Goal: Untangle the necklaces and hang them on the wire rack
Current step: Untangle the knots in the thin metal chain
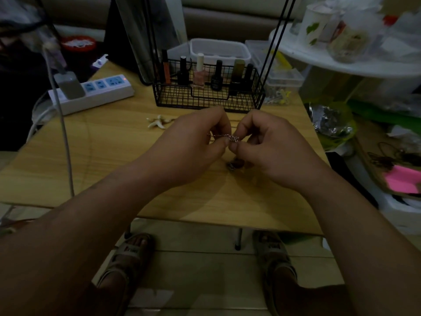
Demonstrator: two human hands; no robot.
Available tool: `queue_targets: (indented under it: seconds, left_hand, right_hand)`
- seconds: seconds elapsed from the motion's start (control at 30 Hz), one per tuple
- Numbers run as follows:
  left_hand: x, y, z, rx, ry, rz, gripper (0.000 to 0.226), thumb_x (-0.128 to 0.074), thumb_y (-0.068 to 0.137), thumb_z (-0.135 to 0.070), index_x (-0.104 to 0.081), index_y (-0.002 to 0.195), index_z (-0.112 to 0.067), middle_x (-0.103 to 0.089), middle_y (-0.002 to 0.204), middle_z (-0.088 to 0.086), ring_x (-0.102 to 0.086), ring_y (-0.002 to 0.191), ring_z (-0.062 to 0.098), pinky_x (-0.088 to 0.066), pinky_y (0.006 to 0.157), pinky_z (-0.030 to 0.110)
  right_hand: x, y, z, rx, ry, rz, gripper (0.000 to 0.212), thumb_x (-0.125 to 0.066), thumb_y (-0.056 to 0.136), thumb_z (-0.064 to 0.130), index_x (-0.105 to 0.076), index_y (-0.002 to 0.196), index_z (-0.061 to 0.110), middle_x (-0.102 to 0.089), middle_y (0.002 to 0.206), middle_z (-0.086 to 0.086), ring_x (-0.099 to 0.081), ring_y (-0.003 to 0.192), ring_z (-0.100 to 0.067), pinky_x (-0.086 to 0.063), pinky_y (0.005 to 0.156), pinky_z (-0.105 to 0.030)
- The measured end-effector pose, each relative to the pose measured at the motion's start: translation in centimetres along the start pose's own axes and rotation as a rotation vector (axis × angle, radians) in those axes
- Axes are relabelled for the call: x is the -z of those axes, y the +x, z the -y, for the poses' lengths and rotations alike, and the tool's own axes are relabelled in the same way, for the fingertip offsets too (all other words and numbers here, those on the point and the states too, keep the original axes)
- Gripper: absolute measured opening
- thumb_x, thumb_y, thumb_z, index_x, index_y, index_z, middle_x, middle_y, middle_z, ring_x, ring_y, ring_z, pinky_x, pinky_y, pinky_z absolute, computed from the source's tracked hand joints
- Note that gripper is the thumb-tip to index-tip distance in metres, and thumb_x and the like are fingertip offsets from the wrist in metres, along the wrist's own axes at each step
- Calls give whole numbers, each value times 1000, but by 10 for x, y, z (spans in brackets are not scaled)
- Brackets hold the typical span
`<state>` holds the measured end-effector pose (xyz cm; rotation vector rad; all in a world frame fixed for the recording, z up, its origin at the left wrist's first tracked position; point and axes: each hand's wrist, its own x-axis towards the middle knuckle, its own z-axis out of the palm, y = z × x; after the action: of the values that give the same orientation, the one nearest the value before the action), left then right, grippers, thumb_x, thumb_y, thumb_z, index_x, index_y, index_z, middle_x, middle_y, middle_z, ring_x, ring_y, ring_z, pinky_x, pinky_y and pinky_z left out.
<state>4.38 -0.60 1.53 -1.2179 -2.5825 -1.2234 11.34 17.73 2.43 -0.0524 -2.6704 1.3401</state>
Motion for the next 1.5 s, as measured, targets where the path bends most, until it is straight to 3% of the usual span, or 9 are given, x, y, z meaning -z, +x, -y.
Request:
queue_targets:
  seconds: [0.1, 0.2, 0.43, 0.63, 0.93, 1.13, 1.23, 1.33, 1.5]
  left_hand:
    - [0, 0, 0, 1, -42, -13, 19, -71, 95, -18, -57, 105, -25, -61, 88, -18, -53, 69, -3, -36, 56, 8]
    - [2, -1, 0, 0, -45, -1, 16, -72, 95, -17, -59, 102, -22, -55, 79, -38, -52, 67, -11, -36, 56, 6]
    - [2, 0, 2, -14, 3, -29, 9, -71, 96, -23, -65, 101, -25, -48, 84, -20, -54, 75, -9, -41, 60, 9]
    - [-4, 2, 7, -35, 14, -117, 16, -74, 91, -26, -63, 103, -23, -47, 131, -7, -50, 122, 4, -53, 97, 25]
    - [-7, 1, -1, 152, -56, -100, 14, -74, 93, -38, -69, 84, -29, -63, 75, -8, -57, 66, 6, -39, 52, 15]
    - [-6, 2, -2, 220, -171, -107, 9, -70, 97, -34, -73, 89, -30, -68, 74, -6, -65, 70, 11, -52, 57, 31]
    - [-6, 2, -1, 221, -185, -109, 9, -70, 96, -30, -72, 88, -28, -67, 75, -5, -63, 67, 10, -49, 55, 26]
    - [-4, 2, -3, 214, -213, -122, 8, -70, 95, -27, -70, 88, -24, -65, 74, -6, -58, 65, 5, -47, 53, 19]
    - [-1, 3, -8, 253, -346, -100, 7, -68, 95, -18, -69, 89, -15, -65, 77, 0, -55, 65, 6, -50, 58, 28]
  right_hand:
    - [2, 0, 1, -3, 71, 11, 13, -77, 91, 12, -65, 95, 11, -67, 78, -2, -63, 58, -18, -57, 55, -42]
    - [5, -1, 2, -5, 74, 21, 9, -75, 93, 12, -67, 97, 12, -68, 83, -9, -62, 58, -13, -57, 53, -36]
    - [5, -4, -1, -9, 1, 40, 1, -71, 97, 19, -72, 97, 19, -74, 88, -5, -70, 66, -20, -61, 65, -50]
    - [6, -3, 4, -66, 119, 6, 12, -64, 102, 16, -75, 100, 15, -76, 88, -3, -70, 65, -16, -62, 71, -45]
    - [2, -3, 8, -93, 165, -44, 17, -60, 104, 17, -77, 99, 18, -77, 89, -1, -73, 69, -20, -64, 75, -50]
    - [-2, -4, 6, -61, -4, -77, 16, -62, 103, 23, -78, 101, 26, -77, 92, 8, -75, 73, -10, -63, 76, -44]
    - [-5, -5, 5, -9, -60, -108, 15, -64, 101, 26, -79, 99, 31, -76, 88, 11, -73, 78, -8, -62, 75, -45]
    - [-7, -5, 5, 7, -18, -159, 13, -66, 99, 25, -78, 95, 30, -75, 86, 11, -72, 79, -8, -62, 74, -45]
    - [-7, -2, 8, -72, 130, -214, 11, -67, 98, 25, -76, 92, 24, -75, 90, 6, -70, 86, -7, -61, 81, -36]
